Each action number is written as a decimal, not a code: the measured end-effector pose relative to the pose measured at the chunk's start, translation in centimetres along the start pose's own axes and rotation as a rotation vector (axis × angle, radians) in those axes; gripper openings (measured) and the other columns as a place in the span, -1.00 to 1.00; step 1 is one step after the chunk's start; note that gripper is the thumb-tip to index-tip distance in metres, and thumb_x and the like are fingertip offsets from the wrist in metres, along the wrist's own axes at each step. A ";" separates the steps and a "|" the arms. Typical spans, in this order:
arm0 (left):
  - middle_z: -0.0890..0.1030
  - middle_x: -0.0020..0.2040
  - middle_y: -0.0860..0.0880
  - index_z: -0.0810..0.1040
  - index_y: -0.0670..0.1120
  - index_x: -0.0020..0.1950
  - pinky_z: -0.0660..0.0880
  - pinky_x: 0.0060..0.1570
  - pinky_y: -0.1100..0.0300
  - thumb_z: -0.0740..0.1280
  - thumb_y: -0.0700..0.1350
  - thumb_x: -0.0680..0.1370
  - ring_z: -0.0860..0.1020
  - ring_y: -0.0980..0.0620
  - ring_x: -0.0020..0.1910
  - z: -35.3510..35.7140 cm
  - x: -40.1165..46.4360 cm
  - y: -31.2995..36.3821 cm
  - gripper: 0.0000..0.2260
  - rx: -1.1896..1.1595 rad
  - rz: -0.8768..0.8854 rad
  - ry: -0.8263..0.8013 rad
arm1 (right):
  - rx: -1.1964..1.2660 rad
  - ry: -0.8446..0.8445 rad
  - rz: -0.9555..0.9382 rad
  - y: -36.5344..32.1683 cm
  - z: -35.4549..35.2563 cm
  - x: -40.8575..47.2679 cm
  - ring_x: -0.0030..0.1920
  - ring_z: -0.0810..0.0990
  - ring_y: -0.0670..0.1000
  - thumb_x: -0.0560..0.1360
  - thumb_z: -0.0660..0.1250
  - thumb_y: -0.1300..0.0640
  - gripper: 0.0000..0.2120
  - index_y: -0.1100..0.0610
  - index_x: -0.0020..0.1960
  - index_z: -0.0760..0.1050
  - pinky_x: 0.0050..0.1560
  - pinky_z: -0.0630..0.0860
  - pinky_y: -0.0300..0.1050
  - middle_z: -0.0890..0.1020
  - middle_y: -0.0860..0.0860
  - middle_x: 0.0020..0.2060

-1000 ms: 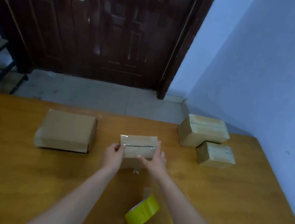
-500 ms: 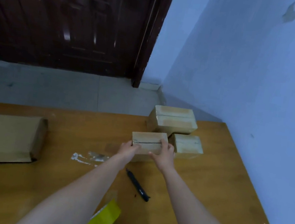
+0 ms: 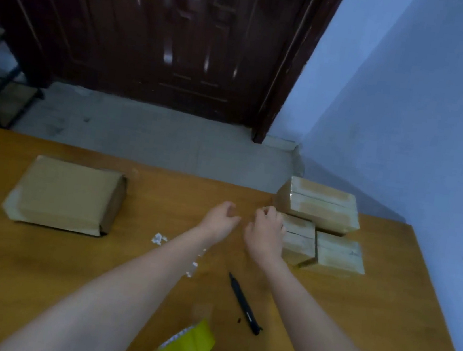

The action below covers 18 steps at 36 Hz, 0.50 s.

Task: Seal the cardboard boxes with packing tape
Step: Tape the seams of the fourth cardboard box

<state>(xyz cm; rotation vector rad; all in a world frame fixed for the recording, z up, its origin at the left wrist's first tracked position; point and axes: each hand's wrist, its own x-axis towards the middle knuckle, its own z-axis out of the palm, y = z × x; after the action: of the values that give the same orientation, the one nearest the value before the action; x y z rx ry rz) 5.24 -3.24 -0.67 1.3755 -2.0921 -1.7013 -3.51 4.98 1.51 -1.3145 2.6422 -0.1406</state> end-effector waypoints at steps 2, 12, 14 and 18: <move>0.49 0.31 -0.21 0.42 -0.26 0.35 0.32 0.22 0.18 0.30 -0.23 0.56 0.45 -0.12 0.29 -4.4 -0.6 -0.6 -0.64 0.057 0.068 0.147 | 0.089 -0.059 -0.131 -3.6 0.3 0.5 0.22 0.40 0.13 0.55 0.15 0.17 -0.74 0.18 0.21 0.43 0.15 0.35 0.00 0.42 0.10 0.19; 0.29 0.42 -0.22 0.28 -0.24 0.42 0.25 0.34 -0.02 0.25 -0.14 0.59 0.25 -0.18 0.41 -26.0 -6.5 -12.1 -0.57 0.265 -0.264 0.747 | 0.390 -0.516 -0.261 -20.6 4.3 0.0 0.36 0.34 0.18 0.56 0.22 0.18 -0.59 0.30 0.37 0.30 0.26 0.31 -0.10 0.39 0.22 0.33; 0.27 0.42 -0.21 0.24 -0.21 0.44 0.27 0.31 -0.07 0.23 -0.03 0.60 0.23 -0.19 0.41 -28.2 -7.8 -15.0 -0.52 0.282 -0.421 0.754 | 0.446 -0.588 -0.237 -22.4 5.1 -0.5 0.39 0.31 0.16 0.58 0.22 0.12 -0.49 0.20 0.47 0.19 0.25 0.33 -0.10 0.31 0.18 0.40; 0.24 0.46 -0.20 0.14 -0.16 0.52 0.27 0.30 -0.05 0.24 0.06 0.59 0.24 -0.22 0.41 -29.9 -9.4 -18.9 -0.41 0.118 -0.573 0.613 | 0.588 -0.672 -0.147 -24.6 6.4 -1.2 0.41 0.30 0.15 0.54 0.29 0.05 -0.36 0.12 0.52 0.08 0.34 0.33 -0.03 0.28 0.11 0.45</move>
<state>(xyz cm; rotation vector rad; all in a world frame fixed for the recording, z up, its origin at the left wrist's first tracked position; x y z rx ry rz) 38.91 -17.57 -1.39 2.3260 -1.5535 -1.0586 17.69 -8.92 -0.46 -1.0918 1.7585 -0.3837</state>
